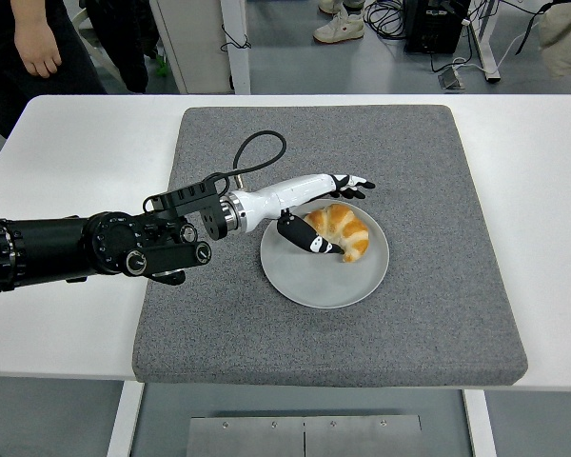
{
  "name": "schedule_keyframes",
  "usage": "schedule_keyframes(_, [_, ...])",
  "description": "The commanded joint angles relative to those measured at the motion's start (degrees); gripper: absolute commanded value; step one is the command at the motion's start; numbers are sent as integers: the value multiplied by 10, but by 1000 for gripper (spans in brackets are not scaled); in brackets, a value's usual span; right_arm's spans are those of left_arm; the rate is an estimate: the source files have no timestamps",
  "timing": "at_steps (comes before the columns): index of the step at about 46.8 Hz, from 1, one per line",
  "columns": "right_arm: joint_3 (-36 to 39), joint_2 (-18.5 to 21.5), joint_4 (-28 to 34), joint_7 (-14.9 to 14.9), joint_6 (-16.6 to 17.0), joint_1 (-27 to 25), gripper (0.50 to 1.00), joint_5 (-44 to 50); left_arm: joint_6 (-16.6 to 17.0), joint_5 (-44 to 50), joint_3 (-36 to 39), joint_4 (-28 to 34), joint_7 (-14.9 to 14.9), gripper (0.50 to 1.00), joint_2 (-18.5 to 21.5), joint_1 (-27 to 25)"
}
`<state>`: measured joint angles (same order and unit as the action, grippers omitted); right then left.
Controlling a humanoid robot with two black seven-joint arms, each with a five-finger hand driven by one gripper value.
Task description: Place the bread on the plate
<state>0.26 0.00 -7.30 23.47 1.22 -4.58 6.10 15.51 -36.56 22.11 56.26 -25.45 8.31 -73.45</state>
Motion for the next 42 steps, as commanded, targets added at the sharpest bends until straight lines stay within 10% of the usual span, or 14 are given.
schedule_keyframes(1, [0, 0, 0, 0, 1, 0, 1000, 0, -2, 1, -10, 0, 0, 886, 1, 0])
schedule_keyframes(33, [1, 0, 0, 0, 1, -1, 1000, 1, -8, 130, -306, -52, 5, 904, 9, 78])
schedule_keyframes(42, [3, 0, 0, 0, 0, 1, 1000, 1, -77, 251, -345, -113, 23, 907, 2, 88])
